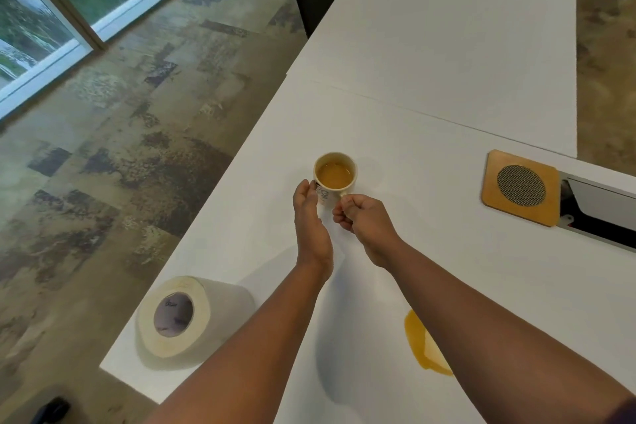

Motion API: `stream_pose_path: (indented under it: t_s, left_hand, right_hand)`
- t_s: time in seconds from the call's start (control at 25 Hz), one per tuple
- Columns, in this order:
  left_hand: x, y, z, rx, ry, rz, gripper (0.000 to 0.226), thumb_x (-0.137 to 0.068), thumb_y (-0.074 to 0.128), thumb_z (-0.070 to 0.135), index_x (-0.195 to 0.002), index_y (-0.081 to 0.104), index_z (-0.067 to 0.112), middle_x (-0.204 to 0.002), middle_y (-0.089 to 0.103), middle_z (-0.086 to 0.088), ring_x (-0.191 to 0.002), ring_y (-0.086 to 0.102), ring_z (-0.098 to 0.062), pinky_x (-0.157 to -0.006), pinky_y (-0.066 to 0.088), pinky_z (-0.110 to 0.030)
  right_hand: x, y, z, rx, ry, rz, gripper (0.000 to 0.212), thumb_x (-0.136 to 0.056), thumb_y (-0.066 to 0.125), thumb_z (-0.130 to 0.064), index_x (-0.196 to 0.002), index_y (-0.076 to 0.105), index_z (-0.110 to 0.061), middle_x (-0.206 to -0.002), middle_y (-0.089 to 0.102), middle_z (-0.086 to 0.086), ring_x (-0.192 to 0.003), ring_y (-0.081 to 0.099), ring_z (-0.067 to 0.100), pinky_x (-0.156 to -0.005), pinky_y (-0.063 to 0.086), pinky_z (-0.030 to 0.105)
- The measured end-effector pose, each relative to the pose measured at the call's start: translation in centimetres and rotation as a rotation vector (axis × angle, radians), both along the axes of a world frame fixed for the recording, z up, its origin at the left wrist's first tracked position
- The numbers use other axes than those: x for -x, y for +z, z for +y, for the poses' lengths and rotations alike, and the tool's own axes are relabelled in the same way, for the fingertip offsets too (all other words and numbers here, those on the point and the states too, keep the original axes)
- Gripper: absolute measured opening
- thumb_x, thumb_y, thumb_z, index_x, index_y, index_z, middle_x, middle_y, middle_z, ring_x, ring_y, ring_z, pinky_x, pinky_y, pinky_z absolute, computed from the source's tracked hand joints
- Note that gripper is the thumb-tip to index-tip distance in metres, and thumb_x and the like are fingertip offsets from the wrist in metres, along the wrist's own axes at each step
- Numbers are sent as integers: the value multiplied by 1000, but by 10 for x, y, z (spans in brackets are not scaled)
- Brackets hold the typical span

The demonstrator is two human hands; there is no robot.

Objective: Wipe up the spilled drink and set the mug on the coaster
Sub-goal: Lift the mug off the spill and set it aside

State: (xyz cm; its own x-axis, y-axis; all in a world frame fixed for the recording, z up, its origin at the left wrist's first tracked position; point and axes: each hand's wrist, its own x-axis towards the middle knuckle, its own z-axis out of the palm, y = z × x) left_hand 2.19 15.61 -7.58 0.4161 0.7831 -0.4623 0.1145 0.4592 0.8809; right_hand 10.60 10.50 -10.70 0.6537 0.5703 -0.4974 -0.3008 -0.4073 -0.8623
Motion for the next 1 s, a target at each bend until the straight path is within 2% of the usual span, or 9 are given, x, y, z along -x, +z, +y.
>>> stream_pose_path:
  t_s: [0.12,0.24,0.4,0.56,0.68,0.72,0.8,0.84,1.0]
  left_hand:
    - [-2,-3,2,8,3,-7,40,-110,28,35,-149,39,28,-135,49,17,-123,47,-6,-102,39,-23]
    - [-4,-5,3,16,6,6,37,-111,25,35,-144,41,32,-116,51,31,-104,54,5,-73,46,-1]
    - [-4,-5,5,30,12,20,35,-110,26,37,-141,43,33,-115,53,29,-105,56,3,-68,45,-4]
    - [0,-4,7,4,-12,38,34,-111,26,33,-139,43,29,-109,54,28,-83,62,19,-56,46,0]
    - [2,-12,8,-2,-26,91,42,-110,26,35,-149,39,26,-130,51,18,-103,58,5,-68,49,-2]
    - [2,-14,7,-16,-33,121,43,-110,27,37,-151,37,27,-140,49,14,-116,55,-2,-85,51,-8]
    - [5,-16,4,-54,-54,191,45,-109,28,42,-152,35,31,-156,40,8,-140,43,-16,-115,41,-36]
    - [7,-15,1,-66,-67,226,45,-109,28,42,-152,35,32,-159,37,7,-144,39,-19,-119,34,-43]
    - [22,-1,-15,-161,-152,356,41,-109,36,33,-149,41,29,-157,43,5,-143,42,-18,-115,35,-37]
  right_hand:
    - [-3,-5,5,22,17,-14,27,-106,46,-22,-95,70,-15,-97,72,9,-99,69,27,-92,58,34]
    - [-5,-10,8,37,27,-14,27,-106,46,-22,-94,70,-16,-98,72,9,-100,68,27,-94,57,36]
    - [-5,-13,9,49,32,-10,26,-106,45,-22,-97,69,-15,-98,72,8,-100,68,26,-94,57,34]
    - [-5,-14,7,41,39,-20,25,-106,47,-23,-101,70,-15,-100,72,6,-99,68,24,-94,57,35]
    - [-3,-14,6,42,14,-39,21,-104,50,-28,-111,67,-18,-104,72,4,-97,69,20,-91,57,32]
    - [-2,-14,4,42,-16,-33,19,-104,52,-29,-112,65,-19,-104,72,4,-96,70,20,-90,58,32]
    - [0,-12,-2,59,-90,-14,10,-101,56,-25,-107,63,-20,-102,73,4,-94,71,20,-86,59,32]
    - [2,-11,-5,76,-115,-14,6,-100,57,-22,-104,62,-20,-100,73,4,-92,71,19,-86,60,32]
    - [17,-2,-24,113,-107,-55,5,-100,56,-18,-100,62,-18,-99,72,2,-90,70,17,-86,59,33]
